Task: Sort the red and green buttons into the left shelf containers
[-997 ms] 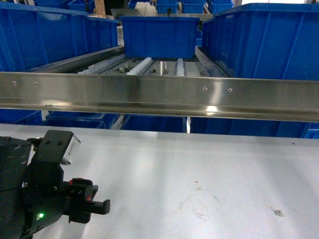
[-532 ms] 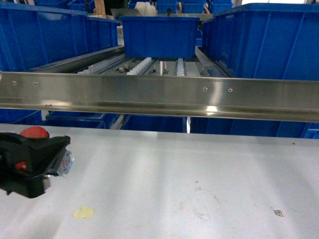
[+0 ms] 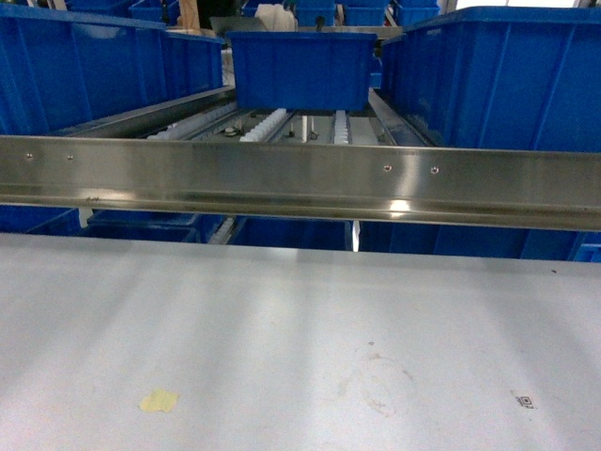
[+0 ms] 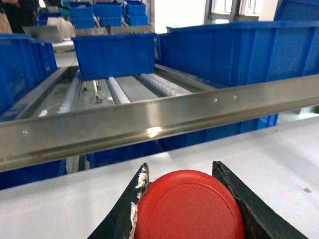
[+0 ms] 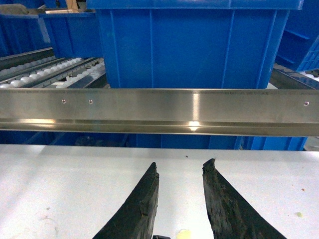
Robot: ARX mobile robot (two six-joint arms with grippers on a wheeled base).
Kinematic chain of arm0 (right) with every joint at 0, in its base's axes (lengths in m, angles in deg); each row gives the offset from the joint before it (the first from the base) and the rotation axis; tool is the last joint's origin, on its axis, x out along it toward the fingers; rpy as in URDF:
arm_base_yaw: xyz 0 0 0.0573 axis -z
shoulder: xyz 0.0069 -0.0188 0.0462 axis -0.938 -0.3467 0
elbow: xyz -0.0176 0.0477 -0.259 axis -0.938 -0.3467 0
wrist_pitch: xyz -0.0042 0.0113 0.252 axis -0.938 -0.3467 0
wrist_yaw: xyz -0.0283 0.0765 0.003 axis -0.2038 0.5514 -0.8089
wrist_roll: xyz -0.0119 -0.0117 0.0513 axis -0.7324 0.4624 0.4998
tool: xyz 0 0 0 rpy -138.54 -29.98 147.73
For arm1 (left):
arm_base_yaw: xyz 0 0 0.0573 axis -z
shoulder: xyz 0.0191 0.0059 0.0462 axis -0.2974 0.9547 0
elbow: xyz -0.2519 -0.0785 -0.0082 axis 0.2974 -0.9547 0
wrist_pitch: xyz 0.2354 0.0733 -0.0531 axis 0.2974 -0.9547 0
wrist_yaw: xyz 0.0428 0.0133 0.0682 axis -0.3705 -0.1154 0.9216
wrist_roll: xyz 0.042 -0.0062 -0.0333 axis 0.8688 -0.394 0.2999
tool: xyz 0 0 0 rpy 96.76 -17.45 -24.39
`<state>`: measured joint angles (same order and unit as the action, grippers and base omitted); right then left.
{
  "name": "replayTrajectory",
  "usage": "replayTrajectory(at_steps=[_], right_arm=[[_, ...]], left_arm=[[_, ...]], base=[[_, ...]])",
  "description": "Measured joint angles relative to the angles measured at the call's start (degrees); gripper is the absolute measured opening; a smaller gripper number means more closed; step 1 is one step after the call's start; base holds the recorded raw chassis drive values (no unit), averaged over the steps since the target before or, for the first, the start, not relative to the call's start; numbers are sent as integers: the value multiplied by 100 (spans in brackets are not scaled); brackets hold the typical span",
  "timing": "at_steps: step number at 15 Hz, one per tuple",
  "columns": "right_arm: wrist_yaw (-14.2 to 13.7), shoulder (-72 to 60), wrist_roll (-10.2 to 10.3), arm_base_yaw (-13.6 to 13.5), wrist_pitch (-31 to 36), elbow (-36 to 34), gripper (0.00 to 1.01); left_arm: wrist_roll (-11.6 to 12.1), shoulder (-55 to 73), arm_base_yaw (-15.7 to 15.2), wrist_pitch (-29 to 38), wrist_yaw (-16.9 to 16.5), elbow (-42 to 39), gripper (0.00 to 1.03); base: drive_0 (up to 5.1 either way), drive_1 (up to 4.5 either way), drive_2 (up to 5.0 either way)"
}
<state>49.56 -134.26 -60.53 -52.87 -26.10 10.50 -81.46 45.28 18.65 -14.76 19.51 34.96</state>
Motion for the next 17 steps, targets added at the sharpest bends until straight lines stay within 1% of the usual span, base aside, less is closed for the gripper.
replayTrajectory(at_steps=[2, 11, 17], right_arm=[[0, 0, 0, 2, 0, 0, 26], [-22, 0, 0, 2, 2, 0, 26], [-20, 0, 0, 2, -7, 0, 26]], left_arm=[[0, 90, 11, -39, -15, -2, 32], [0, 63, 22, -15, -31, -2, 32], [0, 63, 22, -13, -28, -2, 31]], base=[[0, 0, 0], [-489, 255, 255], [-485, 161, 333]])
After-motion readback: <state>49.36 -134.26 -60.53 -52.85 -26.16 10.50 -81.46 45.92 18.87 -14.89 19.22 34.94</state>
